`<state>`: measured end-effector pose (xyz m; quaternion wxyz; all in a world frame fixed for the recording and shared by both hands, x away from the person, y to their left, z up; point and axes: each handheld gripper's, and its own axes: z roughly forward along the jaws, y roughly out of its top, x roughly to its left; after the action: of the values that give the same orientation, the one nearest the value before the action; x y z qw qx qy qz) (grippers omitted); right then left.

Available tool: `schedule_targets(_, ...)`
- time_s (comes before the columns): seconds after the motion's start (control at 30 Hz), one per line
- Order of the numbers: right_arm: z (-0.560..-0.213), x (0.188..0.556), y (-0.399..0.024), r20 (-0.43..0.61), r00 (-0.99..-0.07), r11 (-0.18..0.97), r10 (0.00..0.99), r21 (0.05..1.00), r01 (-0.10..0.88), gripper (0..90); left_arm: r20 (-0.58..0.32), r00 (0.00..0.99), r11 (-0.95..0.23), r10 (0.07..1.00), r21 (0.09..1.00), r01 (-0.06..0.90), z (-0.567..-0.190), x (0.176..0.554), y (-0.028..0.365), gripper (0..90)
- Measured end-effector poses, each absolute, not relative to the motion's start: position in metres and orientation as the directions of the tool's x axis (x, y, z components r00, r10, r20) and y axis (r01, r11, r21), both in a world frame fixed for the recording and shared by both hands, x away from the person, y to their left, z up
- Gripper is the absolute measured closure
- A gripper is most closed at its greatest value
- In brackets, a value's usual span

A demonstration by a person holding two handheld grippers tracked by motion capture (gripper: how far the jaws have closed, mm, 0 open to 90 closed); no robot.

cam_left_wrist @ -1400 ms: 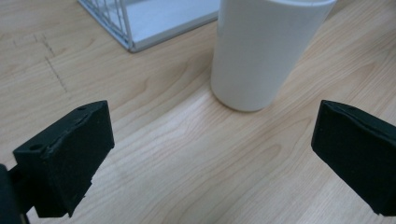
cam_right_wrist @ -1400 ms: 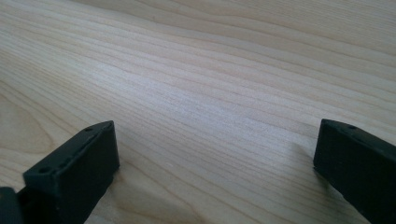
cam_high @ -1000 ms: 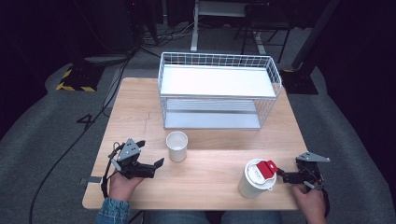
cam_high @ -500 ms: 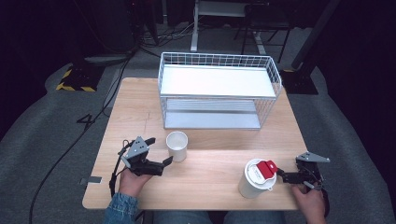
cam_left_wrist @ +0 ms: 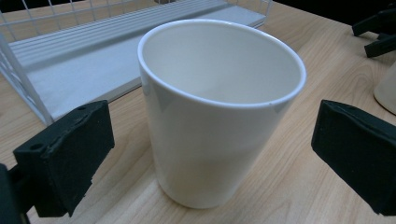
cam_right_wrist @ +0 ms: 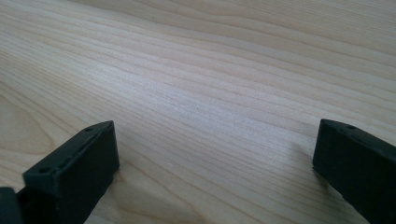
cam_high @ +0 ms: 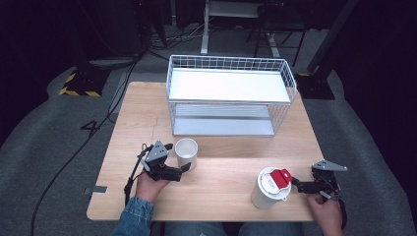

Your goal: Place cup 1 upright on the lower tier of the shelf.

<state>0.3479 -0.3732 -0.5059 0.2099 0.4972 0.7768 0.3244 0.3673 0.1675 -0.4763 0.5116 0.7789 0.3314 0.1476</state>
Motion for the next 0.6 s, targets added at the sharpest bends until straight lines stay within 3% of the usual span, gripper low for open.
schedule_targets(0.3, -0.506, 0.348, -0.373, -0.004, -0.417, 0.295, 0.909, 0.713, 0.636, 0.3, -0.112, 0.745, -0.301, 0.657, 0.868, 0.395, -0.484, 0.378, 0.155, 0.0)
schedule_targets(0.6, -0.506, 0.348, -0.373, -0.004, -0.417, 0.295, 0.909, 0.713, 0.636, 0.4, -0.049, 0.738, -0.365, 0.673, 0.846, 0.389, -0.490, 0.384, 0.147, 0.3)
